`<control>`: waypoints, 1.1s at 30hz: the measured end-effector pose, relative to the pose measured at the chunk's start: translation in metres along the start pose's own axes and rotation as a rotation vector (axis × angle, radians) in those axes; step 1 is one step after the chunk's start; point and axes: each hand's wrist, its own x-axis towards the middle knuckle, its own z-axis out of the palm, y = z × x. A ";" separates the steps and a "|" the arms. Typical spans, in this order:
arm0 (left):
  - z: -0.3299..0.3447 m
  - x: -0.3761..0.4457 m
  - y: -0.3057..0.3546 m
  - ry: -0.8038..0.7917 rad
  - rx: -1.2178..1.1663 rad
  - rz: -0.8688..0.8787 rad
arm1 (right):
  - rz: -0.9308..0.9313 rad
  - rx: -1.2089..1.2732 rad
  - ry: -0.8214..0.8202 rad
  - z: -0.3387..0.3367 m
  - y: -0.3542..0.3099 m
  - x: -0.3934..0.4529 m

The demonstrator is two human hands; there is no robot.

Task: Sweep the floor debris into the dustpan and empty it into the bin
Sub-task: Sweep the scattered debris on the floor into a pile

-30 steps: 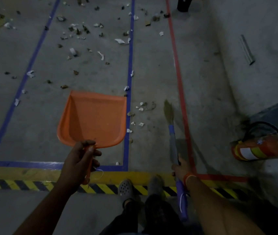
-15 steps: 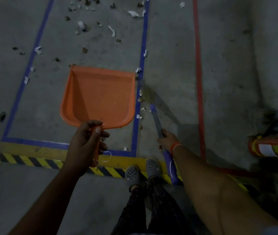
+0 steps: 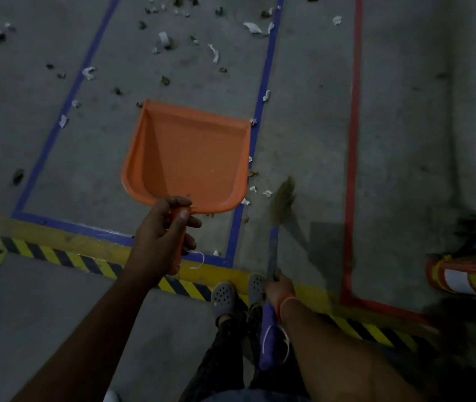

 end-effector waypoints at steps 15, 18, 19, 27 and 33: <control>-0.028 -0.033 -0.014 0.115 -0.033 -0.020 | -0.284 -0.117 -0.198 0.002 -0.045 0.000; -0.034 -0.036 -0.015 0.137 -0.053 -0.014 | -0.235 -0.130 -0.123 -0.001 -0.014 0.002; -0.036 -0.037 -0.016 0.148 -0.059 -0.015 | -0.198 -0.122 -0.092 0.000 -0.001 0.004; -0.052 -0.050 -0.031 0.205 -0.074 -0.027 | 0.078 -0.056 -0.128 0.045 0.033 -0.032; -0.060 -0.063 -0.041 0.216 -0.093 -0.037 | -0.064 -0.177 -0.298 0.077 -0.022 -0.049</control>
